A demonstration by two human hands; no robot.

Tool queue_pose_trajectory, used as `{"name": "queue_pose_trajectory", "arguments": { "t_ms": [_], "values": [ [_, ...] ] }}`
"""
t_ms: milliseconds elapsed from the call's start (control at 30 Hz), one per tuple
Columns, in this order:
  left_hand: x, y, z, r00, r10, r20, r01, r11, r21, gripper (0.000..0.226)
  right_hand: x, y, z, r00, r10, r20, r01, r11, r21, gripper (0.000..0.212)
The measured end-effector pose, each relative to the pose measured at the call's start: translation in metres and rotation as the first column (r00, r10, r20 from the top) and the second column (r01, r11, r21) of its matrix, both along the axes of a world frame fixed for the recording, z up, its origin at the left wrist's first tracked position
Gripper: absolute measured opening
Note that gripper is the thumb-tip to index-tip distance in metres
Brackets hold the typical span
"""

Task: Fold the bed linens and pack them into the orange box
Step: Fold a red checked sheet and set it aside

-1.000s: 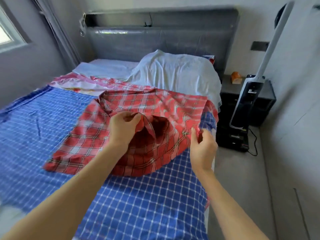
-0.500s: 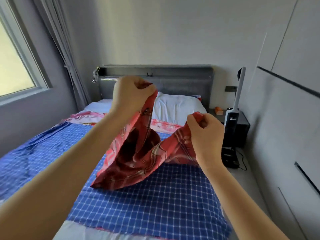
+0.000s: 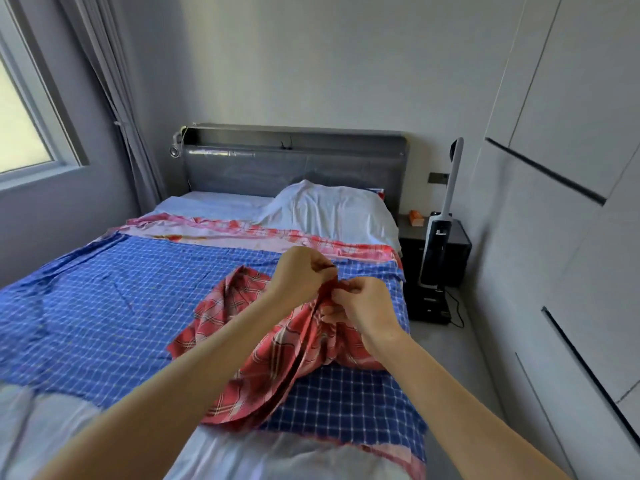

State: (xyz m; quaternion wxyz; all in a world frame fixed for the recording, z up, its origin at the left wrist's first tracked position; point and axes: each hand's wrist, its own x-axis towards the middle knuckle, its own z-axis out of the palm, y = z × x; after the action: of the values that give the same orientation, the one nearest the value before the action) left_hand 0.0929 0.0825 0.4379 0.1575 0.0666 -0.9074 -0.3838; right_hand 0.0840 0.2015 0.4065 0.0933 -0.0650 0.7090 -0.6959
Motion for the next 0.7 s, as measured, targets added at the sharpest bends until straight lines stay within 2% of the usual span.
{"name": "queue_pose_trajectory", "arguments": {
  "t_ms": [100,233,300,433,500,600,700],
  "values": [
    [0.011,0.01,-0.004,1.0,-0.01,-0.024,0.007,0.992,-0.125,0.018,0.006,0.004,-0.007,0.999,0.012,0.032,-0.011,1.0,-0.005,0.024],
    [0.017,0.018,-0.009,0.997,-0.068,-0.043,0.06,0.983,-0.174,0.016,0.006,0.016,-0.011,0.996,-0.001,0.086,0.007,0.997,-0.072,0.022],
    [0.018,0.023,-0.012,0.996,-0.076,-0.053,0.063,0.974,-0.218,0.016,0.005,0.02,-0.011,0.997,-0.01,0.075,0.015,0.998,-0.058,0.022],
    [0.015,0.031,-0.016,0.995,-0.05,-0.081,0.031,0.975,-0.219,0.017,0.003,0.021,-0.01,1.0,0.007,0.022,-0.007,1.0,0.017,0.026],
    [0.017,0.035,-0.02,0.994,-0.084,-0.063,0.066,0.967,-0.246,0.019,-0.001,0.023,-0.013,1.0,0.017,-0.003,-0.016,0.998,0.055,0.024],
    [0.019,0.034,-0.028,0.988,-0.147,-0.036,0.138,0.975,-0.175,0.018,-0.005,0.028,-0.016,0.999,0.039,-0.036,-0.033,0.988,0.148,0.021],
    [0.019,0.03,-0.035,0.988,-0.145,-0.049,0.137,0.98,-0.143,0.02,-0.004,0.028,-0.014,0.991,0.12,-0.061,-0.103,0.966,0.236,0.026]
  ]
}}
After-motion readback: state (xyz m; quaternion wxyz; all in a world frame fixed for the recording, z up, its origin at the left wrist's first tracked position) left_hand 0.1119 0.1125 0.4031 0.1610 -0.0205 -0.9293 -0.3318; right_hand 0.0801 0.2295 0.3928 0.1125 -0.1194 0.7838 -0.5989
